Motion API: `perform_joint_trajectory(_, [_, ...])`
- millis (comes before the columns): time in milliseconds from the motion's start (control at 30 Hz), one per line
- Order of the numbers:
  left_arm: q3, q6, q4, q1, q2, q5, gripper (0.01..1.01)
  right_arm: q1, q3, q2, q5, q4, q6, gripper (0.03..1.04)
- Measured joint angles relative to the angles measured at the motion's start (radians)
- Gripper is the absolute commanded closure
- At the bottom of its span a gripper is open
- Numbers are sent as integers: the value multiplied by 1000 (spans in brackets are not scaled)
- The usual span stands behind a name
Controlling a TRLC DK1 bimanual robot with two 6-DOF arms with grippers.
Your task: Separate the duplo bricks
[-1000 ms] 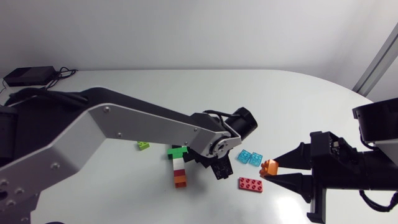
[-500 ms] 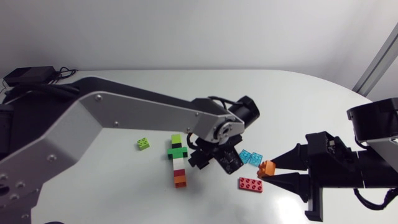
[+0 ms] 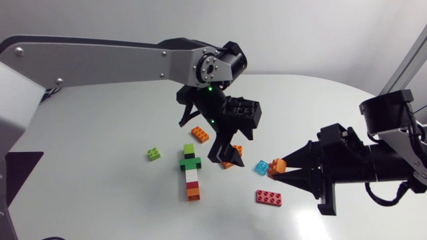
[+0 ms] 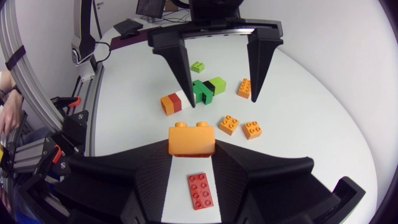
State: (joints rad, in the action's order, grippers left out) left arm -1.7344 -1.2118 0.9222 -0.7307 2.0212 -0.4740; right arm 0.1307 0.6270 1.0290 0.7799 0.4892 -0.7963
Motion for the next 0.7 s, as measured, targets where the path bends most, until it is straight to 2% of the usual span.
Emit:
perform_joint_trajectory(267, [-112, 73, 130, 42, 0, -222, 69, 0, 69, 100, 36, -26, 34, 874])
perform_joint_trajectory(500, [-171, 82, 192, 56, 17, -306, 70, 2, 92, 145, 45, -41, 41, 874])
perform_joint_trajectory(700, [-204, 85, 229, 56, 63, -332, 70, 8, 99, 155, 50, -50, 41, 874])
